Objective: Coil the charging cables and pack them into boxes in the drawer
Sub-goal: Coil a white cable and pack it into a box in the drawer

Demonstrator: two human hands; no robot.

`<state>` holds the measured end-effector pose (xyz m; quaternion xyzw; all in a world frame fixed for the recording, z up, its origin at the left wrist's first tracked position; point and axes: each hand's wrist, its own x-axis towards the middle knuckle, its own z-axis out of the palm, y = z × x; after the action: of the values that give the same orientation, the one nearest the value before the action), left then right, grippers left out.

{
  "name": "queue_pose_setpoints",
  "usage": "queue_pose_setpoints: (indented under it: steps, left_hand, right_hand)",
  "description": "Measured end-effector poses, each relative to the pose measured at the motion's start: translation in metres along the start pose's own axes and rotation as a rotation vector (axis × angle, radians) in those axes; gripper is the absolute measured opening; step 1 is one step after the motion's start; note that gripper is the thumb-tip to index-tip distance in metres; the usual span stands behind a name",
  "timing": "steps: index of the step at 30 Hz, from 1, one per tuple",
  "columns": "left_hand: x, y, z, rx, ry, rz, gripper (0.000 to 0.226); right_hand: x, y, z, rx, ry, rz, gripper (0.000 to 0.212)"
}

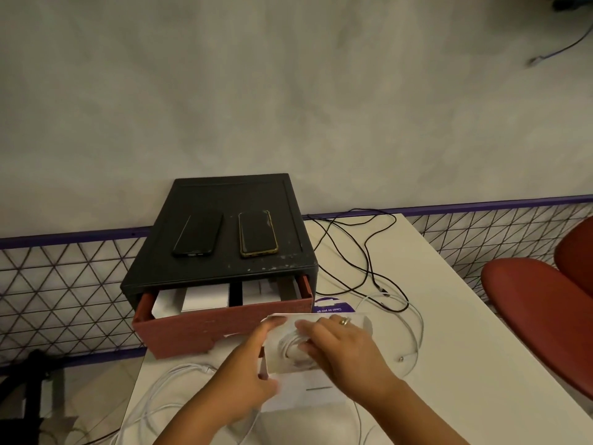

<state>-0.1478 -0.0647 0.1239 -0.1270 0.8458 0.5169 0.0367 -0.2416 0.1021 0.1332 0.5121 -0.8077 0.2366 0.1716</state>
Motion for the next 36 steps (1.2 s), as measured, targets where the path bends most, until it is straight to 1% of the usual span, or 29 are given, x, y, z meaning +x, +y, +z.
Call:
queue_pose_setpoints:
  steps: [2, 3, 5, 6, 8, 11, 12, 14, 18, 23, 25, 27, 28, 29, 30, 31, 32, 33, 34, 36]
  left_hand:
    - [-0.003, 0.005, -0.001, -0.024, -0.038, 0.009, 0.087]
    - [-0.005, 0.007, -0.002, -0.039, -0.052, 0.001, 0.087]
    - [-0.009, 0.011, -0.004, -0.059, -0.074, -0.004, 0.086]
    - [-0.011, 0.013, -0.005, -0.062, -0.084, 0.001, 0.085]
    - [-0.013, 0.016, -0.006, -0.057, -0.091, 0.007, 0.085]
    - [-0.015, 0.014, -0.008, -0.072, -0.073, -0.010, 0.087]
    - [-0.016, 0.011, -0.008, -0.086, -0.060, -0.013, 0.087]
    - [-0.016, 0.006, -0.010, -0.126, -0.036, -0.012, 0.087]
    - [-0.017, -0.001, -0.010, -0.131, -0.034, -0.005, 0.087]
    - [-0.015, -0.008, -0.007, -0.132, 0.005, -0.010, 0.089]
    - [-0.015, -0.010, -0.007, -0.139, 0.032, -0.027, 0.089]
    - [-0.014, -0.014, -0.008, -0.162, 0.050, -0.057, 0.089]
    - [-0.013, -0.016, -0.009, -0.177, 0.052, -0.068, 0.088]
    - [-0.013, -0.018, -0.010, -0.193, 0.056, -0.080, 0.088]
    - [-0.013, -0.019, -0.011, -0.210, 0.055, -0.093, 0.088]
    - [-0.013, -0.021, -0.012, -0.224, 0.052, -0.105, 0.088]
    - [-0.013, -0.022, -0.012, -0.237, 0.045, -0.111, 0.088]
    - [-0.014, -0.023, -0.012, -0.257, 0.037, -0.120, 0.088]
    - [-0.014, -0.023, -0.012, -0.280, 0.020, -0.129, 0.087]
    - [-0.015, -0.022, -0.010, -0.320, -0.012, -0.136, 0.083]
  right_hand:
    - [0.003, -0.003, -0.004, -0.122, -0.002, -0.167, 0.024]
    - [0.004, -0.005, -0.006, -0.147, -0.023, -0.224, 0.029]
    - [0.002, -0.007, -0.007, -0.156, -0.108, -0.281, 0.047]
    - [0.001, -0.007, -0.006, -0.152, -0.137, -0.287, 0.048]
    - [0.001, -0.010, -0.005, -0.099, -0.205, -0.257, 0.045]
    - [0.006, -0.017, -0.005, 0.108, -0.365, -0.099, 0.030]
    - [0.005, -0.020, -0.005, 0.160, -0.416, -0.056, 0.030]
    - [0.004, -0.025, -0.003, 0.208, -0.459, -0.039, 0.031]
    - [0.001, -0.030, -0.004, 0.221, -0.537, -0.002, 0.035]
    - [-0.004, -0.031, -0.001, 0.125, -0.541, -0.012, 0.043]
    - [-0.007, -0.027, -0.001, 0.099, -0.514, -0.022, 0.045]
    - [-0.013, -0.023, 0.001, 0.131, -0.421, -0.004, 0.042]
    - [-0.019, -0.017, 0.005, 0.111, -0.316, 0.020, 0.039]
    - [-0.026, -0.010, 0.010, 0.102, -0.168, 0.077, 0.037]
    - [-0.032, -0.003, 0.014, 0.139, -0.021, 0.183, 0.035]
    - [-0.037, 0.004, 0.016, 0.214, 0.088, 0.332, 0.035]
    - [-0.039, 0.008, 0.016, 0.305, 0.153, 0.488, 0.037]
    - [-0.042, 0.014, 0.018, 0.423, 0.157, 0.637, 0.043]
    - [-0.043, 0.018, 0.016, 0.563, 0.106, 0.753, 0.054]
    - [-0.047, 0.025, 0.016, 0.877, -0.053, 0.886, 0.071]
